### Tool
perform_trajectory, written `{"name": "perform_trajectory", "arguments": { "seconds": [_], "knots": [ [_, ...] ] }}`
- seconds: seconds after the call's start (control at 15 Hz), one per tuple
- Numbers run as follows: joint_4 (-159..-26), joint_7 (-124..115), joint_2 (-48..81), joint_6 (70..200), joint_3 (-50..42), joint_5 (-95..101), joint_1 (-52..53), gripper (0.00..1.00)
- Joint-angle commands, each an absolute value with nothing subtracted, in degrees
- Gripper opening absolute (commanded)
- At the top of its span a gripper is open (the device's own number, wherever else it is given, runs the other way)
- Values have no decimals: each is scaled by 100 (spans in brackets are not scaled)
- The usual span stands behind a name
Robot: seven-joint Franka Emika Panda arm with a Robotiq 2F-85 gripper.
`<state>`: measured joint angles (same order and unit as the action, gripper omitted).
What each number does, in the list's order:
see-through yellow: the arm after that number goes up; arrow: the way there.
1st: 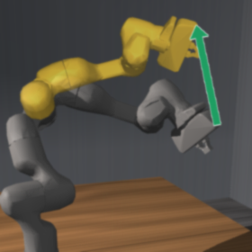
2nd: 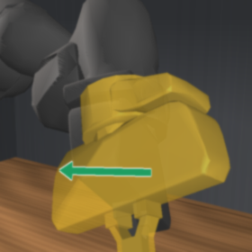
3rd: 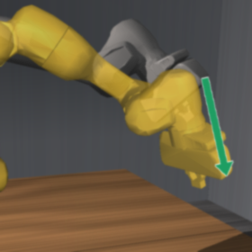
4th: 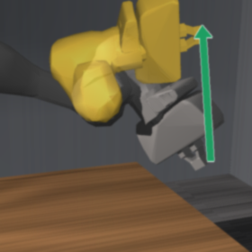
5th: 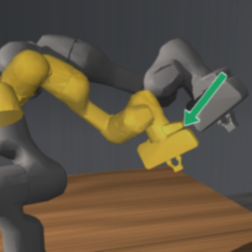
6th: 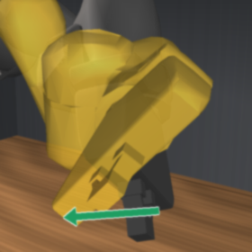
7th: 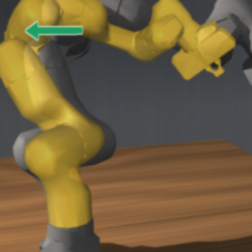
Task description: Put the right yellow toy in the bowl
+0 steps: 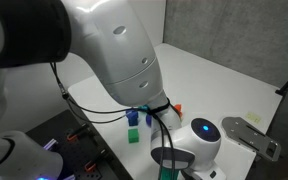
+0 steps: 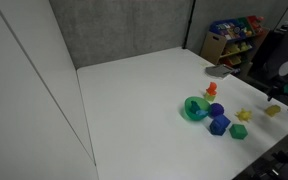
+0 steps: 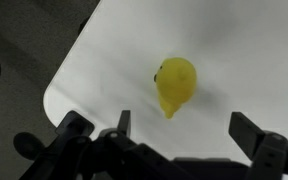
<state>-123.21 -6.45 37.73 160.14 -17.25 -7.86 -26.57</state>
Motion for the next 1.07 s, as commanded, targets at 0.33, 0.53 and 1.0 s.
{"name": "perform_trajectory", "arguments": {
  "seconds": [0.33,0.53,1.0],
  "knots": [
    [-12110,-589,4302,16069,-1711,-799,-2623,100],
    [-12104,-607,4342,16064,-1755,-777,-2561,66],
    [-12354,-582,3930,16009,-1697,-749,-2285,17]
  ]
}}
